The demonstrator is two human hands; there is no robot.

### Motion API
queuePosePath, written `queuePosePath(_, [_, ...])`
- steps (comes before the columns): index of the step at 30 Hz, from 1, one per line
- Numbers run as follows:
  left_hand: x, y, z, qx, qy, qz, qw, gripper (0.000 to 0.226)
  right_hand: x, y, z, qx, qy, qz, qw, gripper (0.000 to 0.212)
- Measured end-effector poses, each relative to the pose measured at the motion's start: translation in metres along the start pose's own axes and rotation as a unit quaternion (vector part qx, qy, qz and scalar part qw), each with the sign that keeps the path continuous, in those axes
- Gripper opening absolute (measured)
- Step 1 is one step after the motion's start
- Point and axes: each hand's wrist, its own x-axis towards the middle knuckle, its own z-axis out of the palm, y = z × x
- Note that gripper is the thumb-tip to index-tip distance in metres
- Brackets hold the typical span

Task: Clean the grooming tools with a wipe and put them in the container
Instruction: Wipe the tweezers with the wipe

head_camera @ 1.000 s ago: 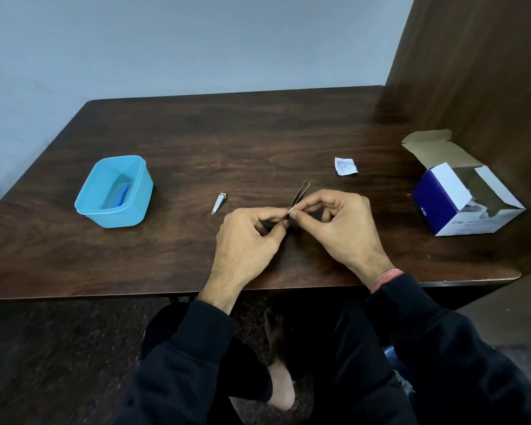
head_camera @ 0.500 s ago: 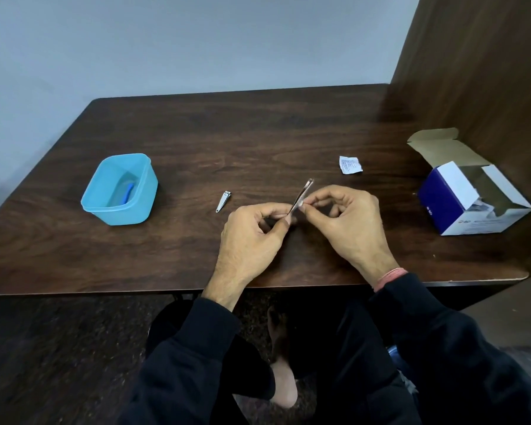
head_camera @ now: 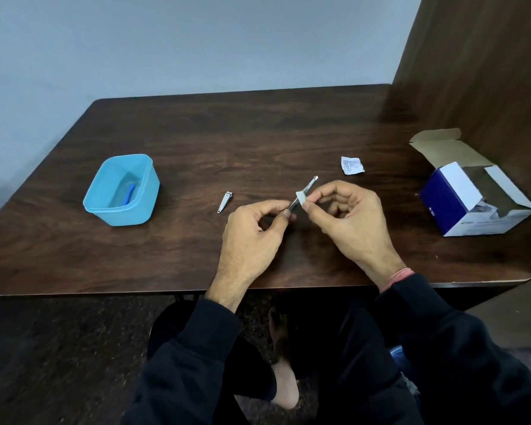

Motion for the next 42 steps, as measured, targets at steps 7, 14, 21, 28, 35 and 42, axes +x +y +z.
queuePosePath(7, [0.001,0.002,-0.002,0.002,-0.044,-0.005,0.999,0.019,0.002,-0.001,-0.004,0.048,0.055,0.022,0.997,0.013])
queuePosePath(14, [-0.003,0.004,-0.005,0.022,-0.073,0.018,0.997,0.023,0.000,0.000,-0.004,-0.029,0.111,-0.001,0.993,0.013])
queuePosePath(21, [-0.005,0.009,-0.005,0.041,-0.072,0.010,0.997,0.026,-0.002,0.002,-0.001,-0.100,0.130,-0.023,0.986,0.013])
queuePosePath(28, [-0.002,0.002,-0.002,0.017,-0.063,0.008,0.998,0.025,-0.004,-0.002,0.003,-0.216,0.100,-0.082,0.968,0.014])
queuePosePath(35, [-0.001,0.001,-0.003,0.022,-0.051,0.010,0.998,0.026,-0.004,-0.001,0.006,-0.243,0.079,-0.098,0.962,0.016])
queuePosePath(42, [-0.001,0.002,-0.004,0.027,-0.036,-0.002,0.999,0.029,-0.004,0.004,0.007,-0.262,0.025,-0.123,0.957,0.021])
